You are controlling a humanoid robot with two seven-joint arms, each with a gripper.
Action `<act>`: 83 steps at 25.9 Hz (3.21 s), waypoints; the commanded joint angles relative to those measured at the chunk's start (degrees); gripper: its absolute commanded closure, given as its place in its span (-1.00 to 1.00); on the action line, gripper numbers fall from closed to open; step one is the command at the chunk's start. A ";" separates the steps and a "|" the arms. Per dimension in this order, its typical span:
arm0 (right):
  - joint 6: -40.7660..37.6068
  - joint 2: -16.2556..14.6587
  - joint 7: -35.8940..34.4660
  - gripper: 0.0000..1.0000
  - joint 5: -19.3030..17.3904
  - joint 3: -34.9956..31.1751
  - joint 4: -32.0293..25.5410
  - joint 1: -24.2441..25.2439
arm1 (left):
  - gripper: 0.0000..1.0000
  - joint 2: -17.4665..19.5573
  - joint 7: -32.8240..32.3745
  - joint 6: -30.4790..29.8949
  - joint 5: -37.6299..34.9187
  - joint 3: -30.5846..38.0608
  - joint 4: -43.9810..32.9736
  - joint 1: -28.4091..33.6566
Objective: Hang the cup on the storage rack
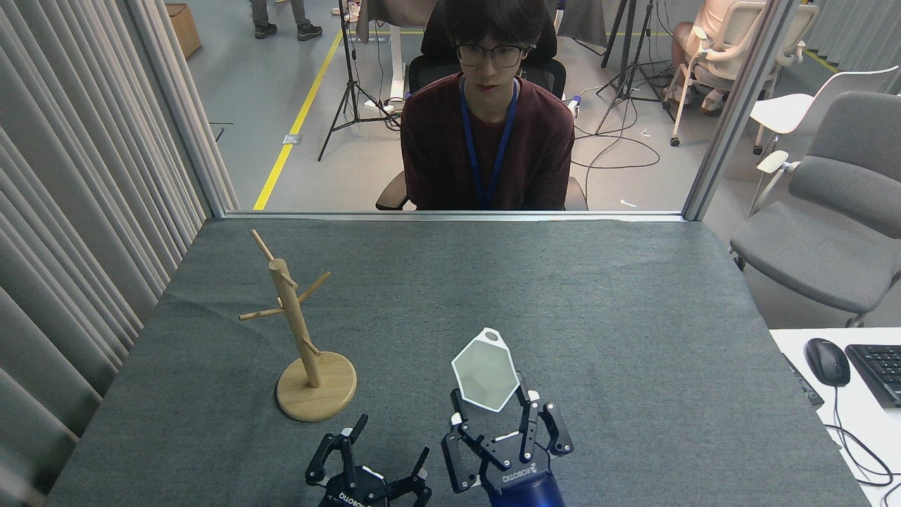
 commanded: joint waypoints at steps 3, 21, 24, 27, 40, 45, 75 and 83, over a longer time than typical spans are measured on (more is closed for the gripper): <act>0.21 1.90 -0.04 0.09 2.95 3.46 1.14 1.00 | -0.99 -0.30 0.03 0.07 -0.75 -1.96 0.07 -1.35; 0.65 1.99 -0.22 0.08 3.65 7.23 2.46 1.79 | -0.99 -0.39 0.12 0.24 -0.75 -3.54 -0.46 -1.26; 0.65 1.99 -0.22 0.08 5.14 8.29 3.25 1.88 | -0.99 -0.47 0.20 0.24 -0.66 -3.54 -0.37 -1.52; 0.65 1.99 -0.31 0.08 5.32 8.73 3.33 2.06 | -0.98 -0.56 0.29 0.24 -0.66 -3.54 -0.37 -1.96; 0.74 1.99 -0.31 -0.68 5.14 8.55 3.33 2.06 | -0.03 -0.65 0.38 0.33 -0.75 -3.36 -0.20 -2.23; 0.04 1.99 -3.73 -0.96 4.97 8.73 1.75 2.14 | -0.03 -0.65 0.38 0.33 -0.75 -3.36 -0.02 -2.40; 9.97 -1.88 1.71 -0.96 -1.98 -8.50 13.62 -6.73 | -0.05 1.46 4.95 11.32 -19.20 23.18 1.56 -13.04; 9.88 -2.23 1.71 -0.96 -2.15 -8.50 13.53 -6.03 | -0.07 0.93 5.04 12.46 -22.98 23.18 4.55 -13.48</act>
